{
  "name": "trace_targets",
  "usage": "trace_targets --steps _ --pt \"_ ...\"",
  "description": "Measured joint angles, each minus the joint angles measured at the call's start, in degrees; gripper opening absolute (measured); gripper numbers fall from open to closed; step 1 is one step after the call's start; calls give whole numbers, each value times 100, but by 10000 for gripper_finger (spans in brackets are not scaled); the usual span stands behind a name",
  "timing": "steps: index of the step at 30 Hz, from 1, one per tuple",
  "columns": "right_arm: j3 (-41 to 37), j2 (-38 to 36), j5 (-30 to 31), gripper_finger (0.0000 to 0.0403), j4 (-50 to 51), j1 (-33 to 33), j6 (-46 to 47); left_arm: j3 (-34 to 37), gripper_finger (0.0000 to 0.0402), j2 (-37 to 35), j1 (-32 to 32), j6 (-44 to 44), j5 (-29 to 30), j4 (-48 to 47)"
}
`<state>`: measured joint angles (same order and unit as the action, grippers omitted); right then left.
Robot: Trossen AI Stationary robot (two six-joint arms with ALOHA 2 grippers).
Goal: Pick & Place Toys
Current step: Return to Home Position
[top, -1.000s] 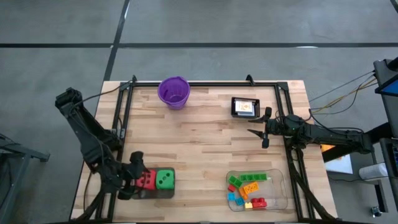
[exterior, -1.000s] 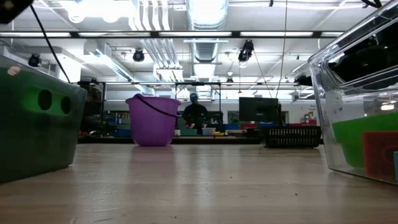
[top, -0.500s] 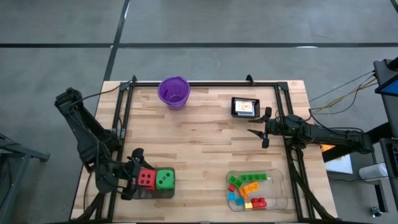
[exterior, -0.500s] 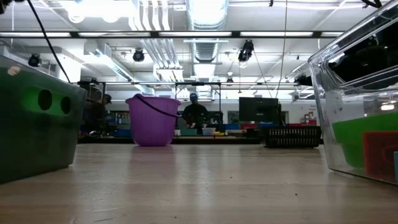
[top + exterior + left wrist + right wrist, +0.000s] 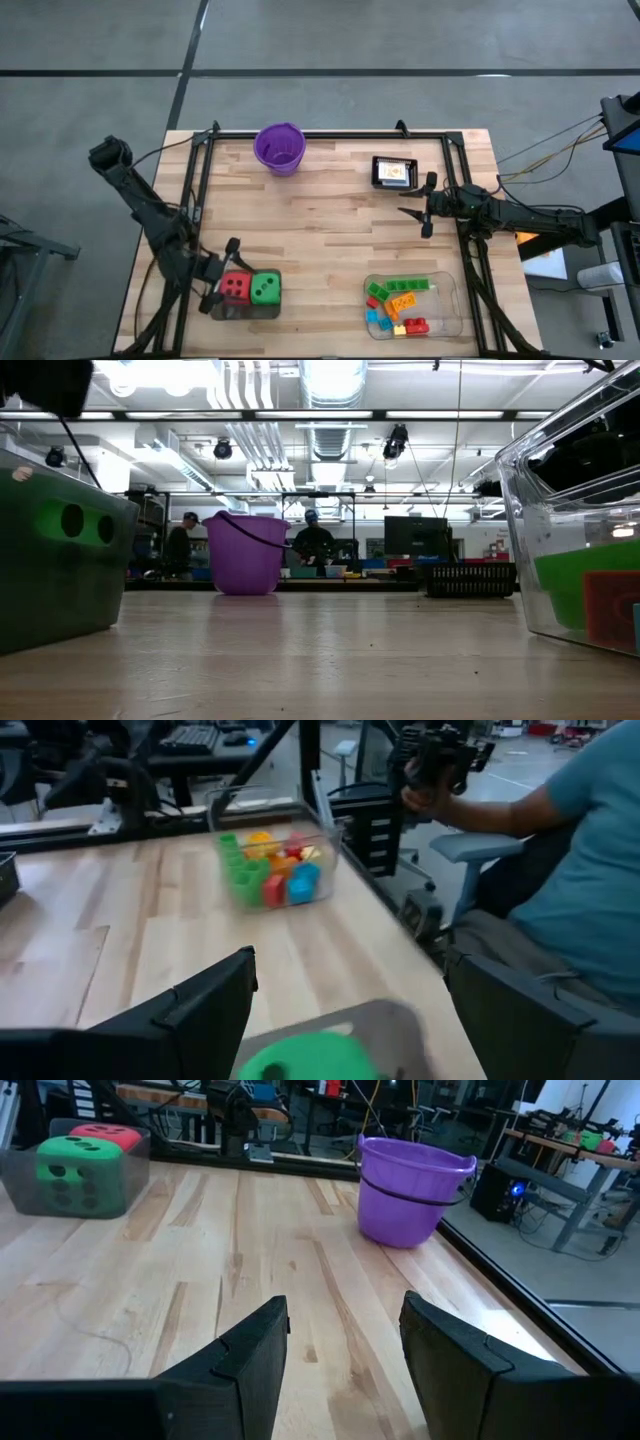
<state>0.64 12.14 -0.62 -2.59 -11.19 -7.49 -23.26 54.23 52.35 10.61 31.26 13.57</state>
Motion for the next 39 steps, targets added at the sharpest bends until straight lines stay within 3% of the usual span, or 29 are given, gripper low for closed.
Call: trace_targets --steps 4,10,16,26,32,39 --pt "0 0 0 191 -3 1 -22 824 326 -314 -204 -172 -281 898" --pt "0 0 0 191 -12 1 -22 1692 326 -1002 -688 -251 -553 1380" --pt "0 0 0 191 -35 -1 -24 2277 326 -2040 -1419 -745 -1565 1666" --pt "1 -13 0 191 -52 -1 5 2292 326 -4096 -2563 -762 -2014 -240" --pt "254 -189 -180 191 33 1 114 2124 326 -5389 -2770 -1050 -2144 -1432" --pt "822 -692 -203 191 1082 -1 111 2084 326 -5417 -2786 -1040 -2073 -1707"
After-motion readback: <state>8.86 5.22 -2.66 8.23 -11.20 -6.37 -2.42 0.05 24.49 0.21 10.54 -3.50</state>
